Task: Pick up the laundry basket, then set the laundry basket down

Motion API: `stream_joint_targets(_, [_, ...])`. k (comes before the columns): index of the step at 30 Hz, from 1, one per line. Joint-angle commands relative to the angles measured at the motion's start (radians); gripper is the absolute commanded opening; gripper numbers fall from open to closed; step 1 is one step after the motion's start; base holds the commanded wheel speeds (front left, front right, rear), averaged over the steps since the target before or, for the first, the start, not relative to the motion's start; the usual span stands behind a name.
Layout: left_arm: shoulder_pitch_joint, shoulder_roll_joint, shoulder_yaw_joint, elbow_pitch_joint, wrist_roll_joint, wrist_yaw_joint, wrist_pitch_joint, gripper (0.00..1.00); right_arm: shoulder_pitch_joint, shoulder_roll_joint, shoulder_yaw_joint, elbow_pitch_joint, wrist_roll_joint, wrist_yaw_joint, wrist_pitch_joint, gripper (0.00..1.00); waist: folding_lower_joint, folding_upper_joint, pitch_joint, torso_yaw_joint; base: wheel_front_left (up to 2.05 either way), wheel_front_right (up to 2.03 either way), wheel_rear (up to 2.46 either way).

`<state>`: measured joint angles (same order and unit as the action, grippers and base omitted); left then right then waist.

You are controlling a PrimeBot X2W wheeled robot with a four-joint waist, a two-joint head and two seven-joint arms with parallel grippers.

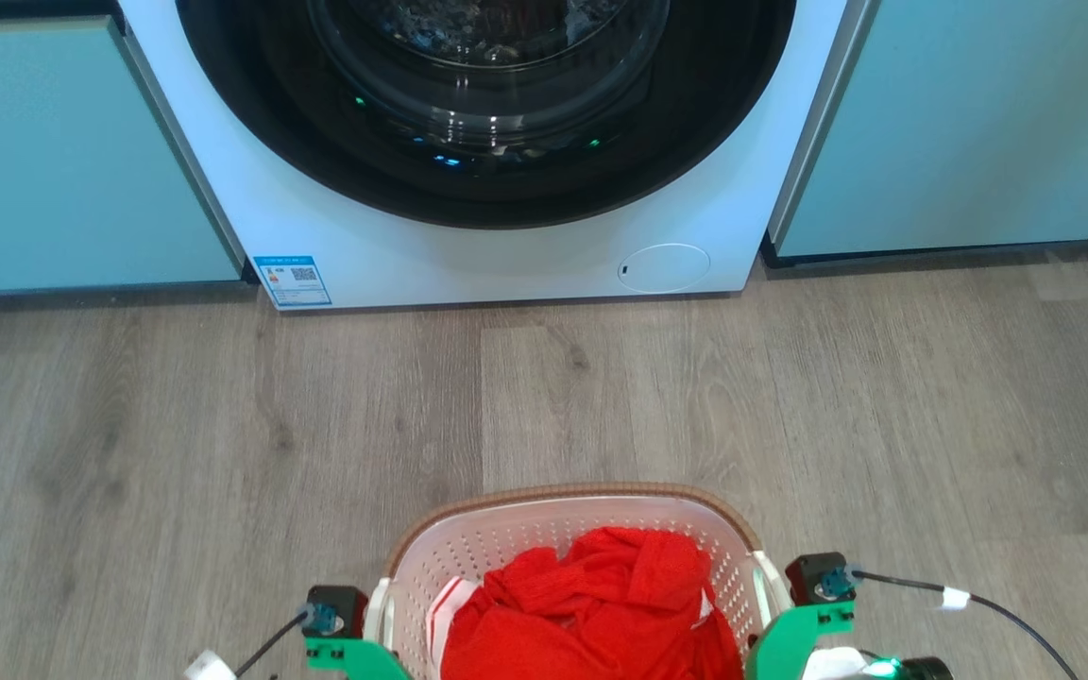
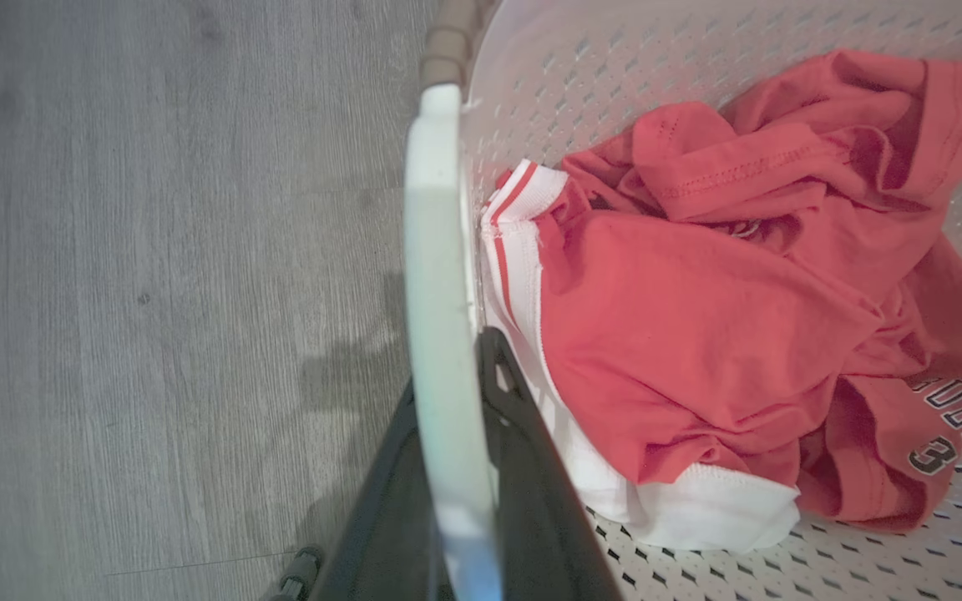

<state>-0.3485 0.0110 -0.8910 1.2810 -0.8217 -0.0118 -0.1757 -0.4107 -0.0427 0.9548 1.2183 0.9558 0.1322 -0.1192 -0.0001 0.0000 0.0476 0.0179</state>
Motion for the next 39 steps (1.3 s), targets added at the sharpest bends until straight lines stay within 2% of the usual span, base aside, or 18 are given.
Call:
stream_joint_targets(1, [-0.037, 0.039, 0.020, 0.008, -0.008, 0.005, -0.006, 0.00, -0.021, -0.008, 0.019, -0.002, 0.007, -0.002, -0.020, 0.00, 0.0001, 0.0000, 0.001, 0.000, 0.00, 0.00, 0.00])
stream_joint_targets(24, [-0.082, 0.039, -0.004, 0.008, -0.036, 0.014, -0.010, 0.00, -0.082, -0.008, 0.080, 0.014, 0.058, -0.002, -0.046, 0.00, 0.0001, 0.0000, 0.063, -0.002, 0.00, 0.00, 0.00])
stream_joint_targets(30, [-0.131, 0.039, -0.001, 0.008, -0.042, 0.020, -0.019, 0.00, -0.139, -0.008, 0.087, 0.019, 0.058, -0.002, -0.060, 0.00, 0.0001, 0.0000, 0.119, 0.000, 0.00, 0.00, 0.00])
stream_joint_targets(39, [-0.300, 0.039, 0.017, 0.004, -0.044, 0.030, -0.057, 0.00, -0.326, -0.008, 0.078, 0.050, 0.038, -0.002, -0.099, 0.00, 0.0001, 0.0000, 0.321, 0.020, 0.00, 0.00, 0.00])
